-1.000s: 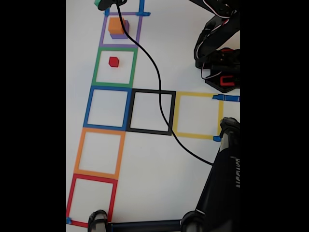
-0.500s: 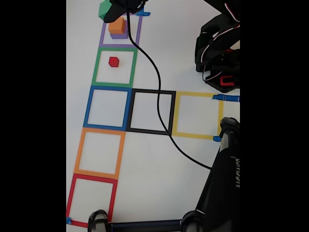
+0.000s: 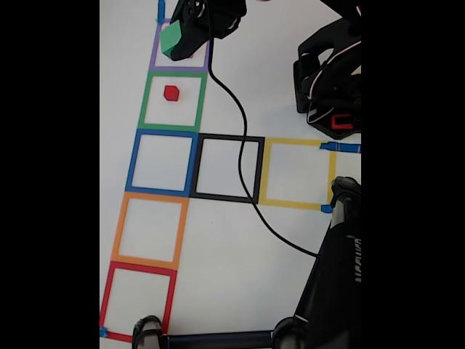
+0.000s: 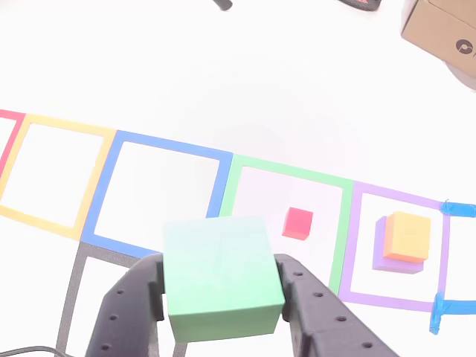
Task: Tower of hanoi
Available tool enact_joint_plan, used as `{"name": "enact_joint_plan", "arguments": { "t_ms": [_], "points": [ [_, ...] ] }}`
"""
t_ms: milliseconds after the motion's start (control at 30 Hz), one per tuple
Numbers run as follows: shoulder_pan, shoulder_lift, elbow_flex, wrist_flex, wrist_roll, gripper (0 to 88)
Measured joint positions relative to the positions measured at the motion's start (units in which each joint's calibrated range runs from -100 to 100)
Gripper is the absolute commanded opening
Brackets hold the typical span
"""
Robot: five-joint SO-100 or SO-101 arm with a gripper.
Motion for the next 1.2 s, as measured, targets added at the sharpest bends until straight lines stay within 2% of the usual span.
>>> {"name": "enact_joint_plan", "arguments": {
  "t_ms": [100, 200, 533, 767, 933, 1200],
  "points": [
    [-2.81, -1.52, 7.35, -4.76, -0.54, 5.3],
    [-5.27, -2.7, 19.92, -14.67, -0.36, 5.5],
    [-10.42, -0.51, 61.62, -61.27, -0.54, 5.8],
    [-11.23, 9.03, 77.73, -90.45, -0.72, 6.0],
    [-10.53, 16.46, 81.54, -102.46, -0.72, 6.0],
    [-10.88, 29.04, 81.36, -114.31, -0.72, 6.0]
  ]
}}
